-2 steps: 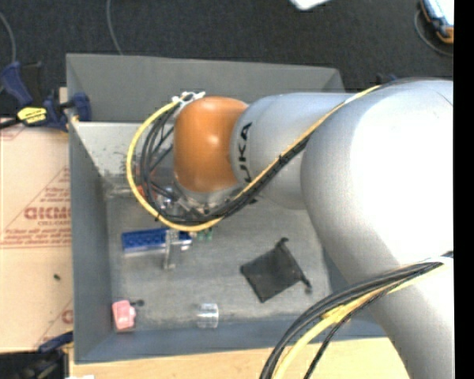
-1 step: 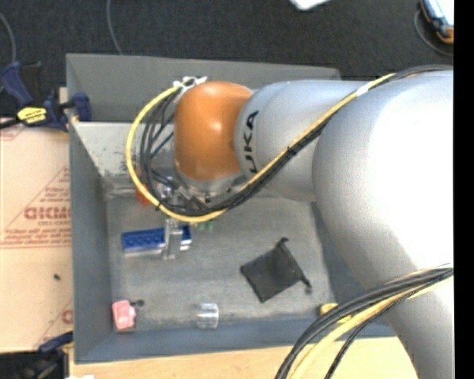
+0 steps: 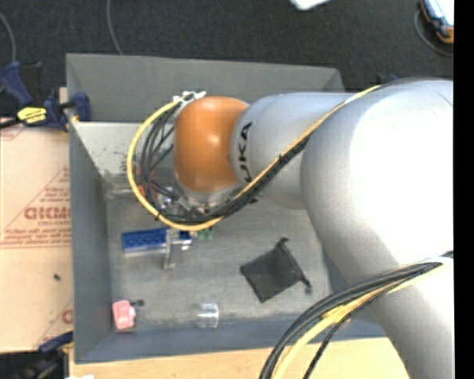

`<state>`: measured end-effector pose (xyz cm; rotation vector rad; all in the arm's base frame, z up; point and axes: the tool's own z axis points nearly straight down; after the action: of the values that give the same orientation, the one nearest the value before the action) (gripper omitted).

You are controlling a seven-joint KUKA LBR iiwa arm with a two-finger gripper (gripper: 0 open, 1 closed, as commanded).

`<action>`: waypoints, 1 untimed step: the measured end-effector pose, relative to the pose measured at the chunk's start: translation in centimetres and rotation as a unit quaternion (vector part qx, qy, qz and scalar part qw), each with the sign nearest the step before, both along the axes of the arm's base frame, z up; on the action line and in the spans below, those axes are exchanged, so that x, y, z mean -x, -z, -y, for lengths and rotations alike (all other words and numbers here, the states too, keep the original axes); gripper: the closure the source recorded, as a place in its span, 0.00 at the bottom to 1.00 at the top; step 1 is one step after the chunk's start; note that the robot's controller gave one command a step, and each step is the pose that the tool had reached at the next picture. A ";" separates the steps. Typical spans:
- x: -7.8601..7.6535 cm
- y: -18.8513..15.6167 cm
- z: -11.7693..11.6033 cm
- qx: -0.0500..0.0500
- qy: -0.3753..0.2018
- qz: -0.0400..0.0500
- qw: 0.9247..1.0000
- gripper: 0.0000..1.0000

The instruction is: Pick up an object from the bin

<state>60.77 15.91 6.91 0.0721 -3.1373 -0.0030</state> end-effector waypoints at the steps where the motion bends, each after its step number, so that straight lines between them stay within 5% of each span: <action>1: 1.4 -0.1 -0.3 -0.002 0.035 0.005 0.999 0.00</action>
Offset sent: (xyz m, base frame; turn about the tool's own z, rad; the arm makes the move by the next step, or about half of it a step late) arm 0.0000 0.0000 0.0000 0.0000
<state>59.37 16.25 7.05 -0.0367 -3.1484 -0.0088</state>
